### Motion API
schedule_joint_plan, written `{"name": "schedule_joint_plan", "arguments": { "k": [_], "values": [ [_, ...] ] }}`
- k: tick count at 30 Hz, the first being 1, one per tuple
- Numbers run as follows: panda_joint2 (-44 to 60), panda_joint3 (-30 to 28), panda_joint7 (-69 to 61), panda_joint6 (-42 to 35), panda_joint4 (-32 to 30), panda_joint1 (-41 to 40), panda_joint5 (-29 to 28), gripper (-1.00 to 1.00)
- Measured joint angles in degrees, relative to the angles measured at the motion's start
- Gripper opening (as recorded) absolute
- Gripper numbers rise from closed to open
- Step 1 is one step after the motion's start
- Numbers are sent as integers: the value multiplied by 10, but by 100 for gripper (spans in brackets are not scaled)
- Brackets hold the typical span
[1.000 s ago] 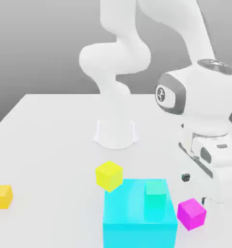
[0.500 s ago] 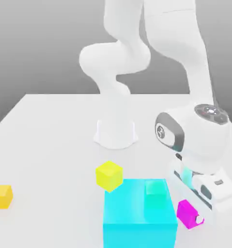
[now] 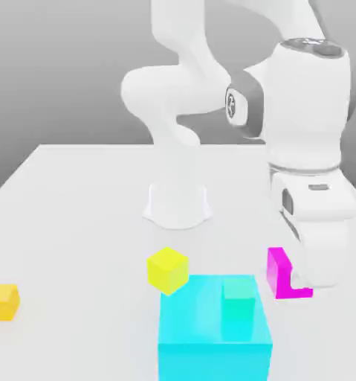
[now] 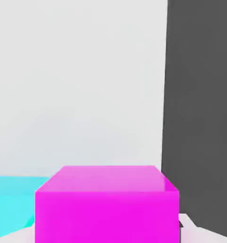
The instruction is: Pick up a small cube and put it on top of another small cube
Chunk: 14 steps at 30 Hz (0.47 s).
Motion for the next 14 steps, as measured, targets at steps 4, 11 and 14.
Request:
{"name": "schedule_joint_plan", "arguments": {
  "k": [4,11,14],
  "values": [
    [-45,-11,13,-47,-22,-14,8,-100],
    [15,-13,22,31,-70,-25,-16,100],
    [15,-13,22,31,-70,-26,-16,100]
  ]
}}
